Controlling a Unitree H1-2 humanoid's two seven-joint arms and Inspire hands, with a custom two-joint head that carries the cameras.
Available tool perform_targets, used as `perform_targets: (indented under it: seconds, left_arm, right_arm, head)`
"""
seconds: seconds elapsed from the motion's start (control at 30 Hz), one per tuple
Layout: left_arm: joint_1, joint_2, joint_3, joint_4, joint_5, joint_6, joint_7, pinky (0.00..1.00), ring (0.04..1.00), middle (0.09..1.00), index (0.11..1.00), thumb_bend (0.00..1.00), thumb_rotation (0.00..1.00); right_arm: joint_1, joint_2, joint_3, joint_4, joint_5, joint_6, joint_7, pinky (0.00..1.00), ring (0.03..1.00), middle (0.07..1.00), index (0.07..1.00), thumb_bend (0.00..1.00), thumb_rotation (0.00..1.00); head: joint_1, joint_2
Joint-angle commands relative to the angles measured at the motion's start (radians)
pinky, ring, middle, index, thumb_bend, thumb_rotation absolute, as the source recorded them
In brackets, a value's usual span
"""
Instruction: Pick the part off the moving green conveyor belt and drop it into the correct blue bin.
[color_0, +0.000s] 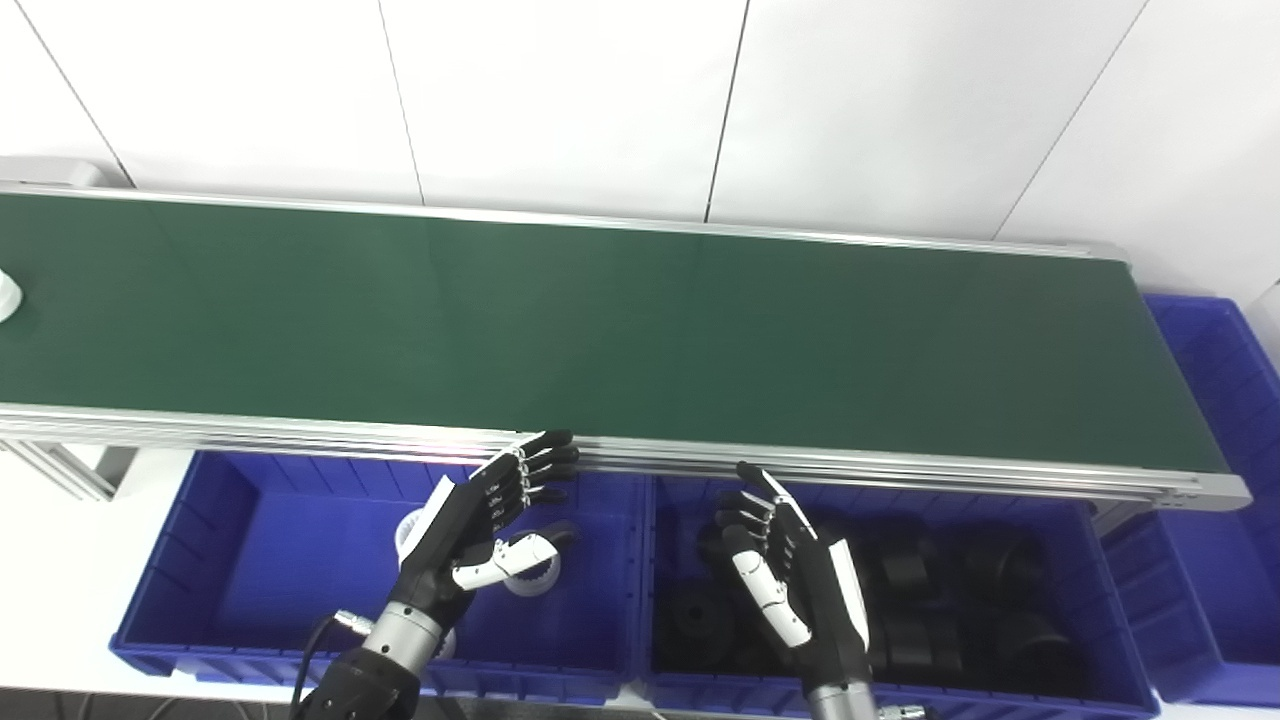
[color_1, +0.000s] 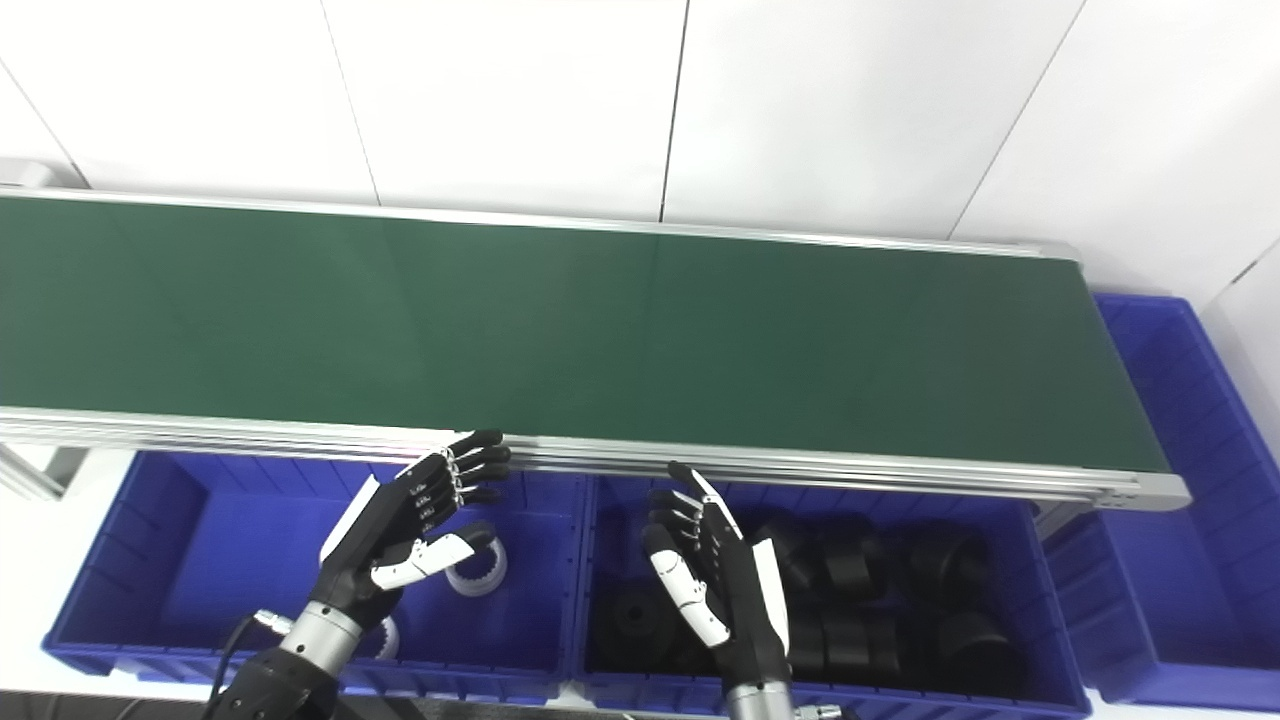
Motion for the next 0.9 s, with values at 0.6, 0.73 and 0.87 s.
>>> perform_targets:
  seconds: [0.6,0.73,0.87]
  left_arm:
    - [-0.008,-0.004,0.000,-0.019,-0.006,-0.033,-0.003,0.72,0.781,0.805,0.819,0.82,0.42]
    - [-0.005,-0.011,-0.004,-0.016,-0.010,-0.032,-0.004,0.72,0.778,0.800,0.808,0.82,0.41]
    - [-0.003,-0.019,-0.012,-0.010,-0.016,-0.037,-0.007,0.70,0.771,0.795,0.790,0.85,0.38]
  right_arm:
    - [-0.004,0.004,0.001,-0.026,-0.003,-0.059,-0.006,0.68,0.738,0.783,0.884,0.57,0.77]
    - [0.000,-0.003,-0.003,-0.031,0.016,-0.059,0.004,0.69,0.746,0.791,0.890,0.55,0.76]
    - [0.000,-0.015,-0.008,-0.016,0.041,-0.084,0.012,0.69,0.760,0.802,0.904,0.54,0.78]
  head:
    - [0.037,-0.009]
    - [0.159,-0.034]
    - [0.259,-0.065]
